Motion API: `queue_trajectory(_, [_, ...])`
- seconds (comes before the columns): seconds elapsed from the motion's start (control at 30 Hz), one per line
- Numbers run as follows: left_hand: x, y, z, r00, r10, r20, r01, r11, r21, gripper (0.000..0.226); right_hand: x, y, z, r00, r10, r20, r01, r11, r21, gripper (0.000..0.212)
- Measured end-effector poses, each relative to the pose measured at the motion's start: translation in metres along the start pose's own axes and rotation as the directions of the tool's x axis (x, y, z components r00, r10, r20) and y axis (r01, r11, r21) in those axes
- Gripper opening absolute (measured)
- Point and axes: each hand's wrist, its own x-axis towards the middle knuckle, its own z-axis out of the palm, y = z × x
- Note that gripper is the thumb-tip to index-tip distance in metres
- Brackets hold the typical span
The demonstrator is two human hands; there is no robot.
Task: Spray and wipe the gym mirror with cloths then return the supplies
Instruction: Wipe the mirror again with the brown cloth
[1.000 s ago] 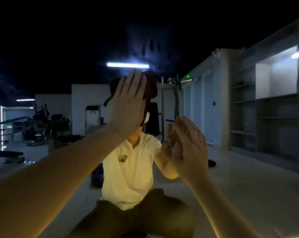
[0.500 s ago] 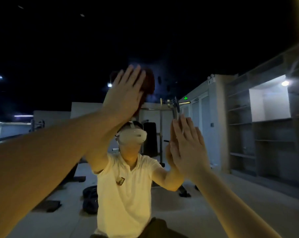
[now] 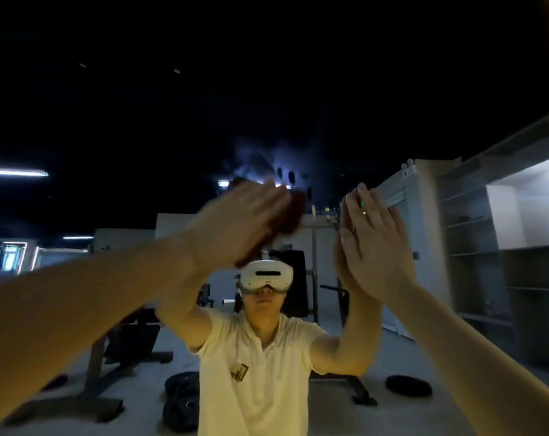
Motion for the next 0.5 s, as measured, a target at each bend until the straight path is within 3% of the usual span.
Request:
queue_trajectory(0.1, [0.051,-0.048,-0.014,0.916,-0.390,-0.089,0.388,0.921,-0.043,0.060,0.002,0.007,0.013,1.000,-0.026,-0.011,0.026,0.998,-0.062,0.063])
queue_trajectory(0.17, [0.071,-0.045,-0.016,0.821,-0.558,-0.123,0.539,0.828,-0.155,0.060,0.001,0.009,0.015,0.998,-0.048,-0.026,0.047,0.997,-0.056,0.064])
queue_trajectory(0.2, [0.077,-0.028,-0.014,0.808,-0.575,-0.130,0.553,0.816,-0.170,0.060,0.001,0.010,0.015,0.998,-0.060,-0.034,0.059,0.997,-0.052,0.064])
queue_trajectory(0.23, [0.078,-0.003,-0.011,0.838,-0.527,-0.144,0.509,0.848,-0.147,0.059,0.000,0.009,0.013,0.997,-0.067,-0.049,0.065,0.997,-0.042,0.063])
queue_trajectory(0.33, [0.045,0.077,0.002,0.980,-0.168,-0.106,0.160,0.983,-0.087,0.063,0.003,0.009,0.003,0.989,-0.049,-0.136,0.062,0.994,0.088,0.060])
queue_trajectory(0.43, [0.017,0.075,0.001,0.992,0.112,-0.061,-0.113,0.993,-0.022,0.065,0.017,0.018,-0.007,0.985,-0.033,-0.169,0.061,0.985,0.163,0.057])
queue_trajectory(0.5, [0.023,0.039,-0.003,0.990,0.144,-0.003,-0.144,0.989,0.027,0.067,0.027,0.025,-0.005,0.986,-0.035,-0.161,0.053,0.993,0.105,0.057])
